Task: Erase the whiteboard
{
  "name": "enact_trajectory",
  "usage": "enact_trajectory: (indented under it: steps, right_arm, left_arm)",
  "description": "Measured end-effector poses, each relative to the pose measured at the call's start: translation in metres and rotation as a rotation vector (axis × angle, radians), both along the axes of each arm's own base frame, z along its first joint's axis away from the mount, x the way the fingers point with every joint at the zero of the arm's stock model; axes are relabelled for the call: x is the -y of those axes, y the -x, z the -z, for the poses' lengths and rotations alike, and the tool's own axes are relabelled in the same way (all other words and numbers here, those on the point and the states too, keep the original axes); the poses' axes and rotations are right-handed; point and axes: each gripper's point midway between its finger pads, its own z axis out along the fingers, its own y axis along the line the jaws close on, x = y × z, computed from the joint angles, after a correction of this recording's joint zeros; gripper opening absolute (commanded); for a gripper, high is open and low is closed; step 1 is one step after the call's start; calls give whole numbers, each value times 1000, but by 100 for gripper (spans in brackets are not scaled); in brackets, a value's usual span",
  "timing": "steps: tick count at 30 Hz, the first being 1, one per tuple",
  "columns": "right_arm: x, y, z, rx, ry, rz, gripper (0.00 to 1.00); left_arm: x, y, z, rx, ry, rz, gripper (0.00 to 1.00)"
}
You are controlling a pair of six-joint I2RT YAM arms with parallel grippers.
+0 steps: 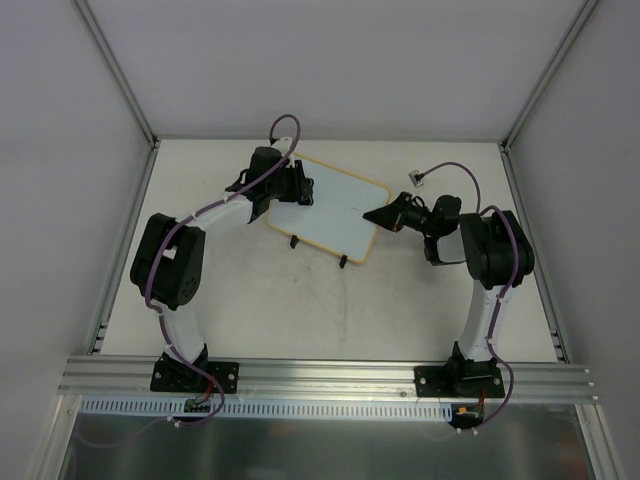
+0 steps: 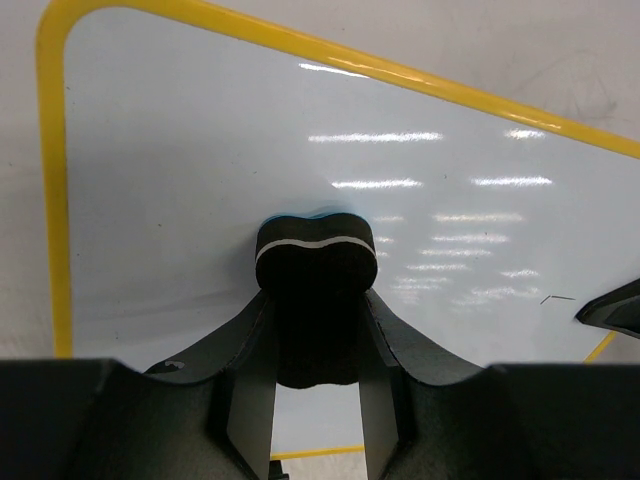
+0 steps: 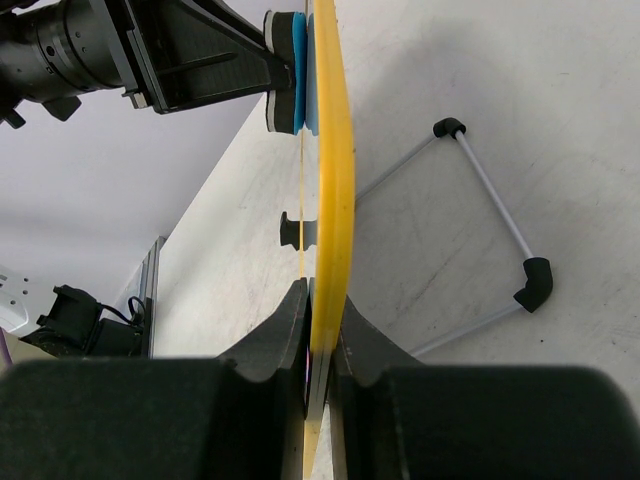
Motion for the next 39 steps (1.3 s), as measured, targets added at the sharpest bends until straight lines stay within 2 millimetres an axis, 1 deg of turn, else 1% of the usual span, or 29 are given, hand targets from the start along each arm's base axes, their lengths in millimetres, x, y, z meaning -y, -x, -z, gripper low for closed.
enact_trajectory:
  steps: [8,12,15,22,24,26,31,39]
  right_arm:
    - [0,0,0,-1,0,0,0]
    - [0,1,0,-1,0,-3,0]
    - [0,0,0,-1,0,-2,0]
    - [0,0,0,-2,0,0,0]
    - [0,0,0,-1,1,1,0]
    - [1,0,1,-3,1,3,0]
    - [3,-1,1,-8,1,8,0]
    - [2,-1,1,-8,1,9,0]
  left_arm:
    - [13,5,0,26,-45,-15,0]
    - [29,9,-3,43,-60,-9,0]
    - [52,17,-6,58,-62,25,0]
    - [128,51,-9,86,-35,166,0]
    - [145,60,-8,88,-30,198,0]
    - [156,67,-6,89,-34,216,0]
    - [158,66,-6,88,-32,208,0]
    - [152,62,-6,84,-17,202,0]
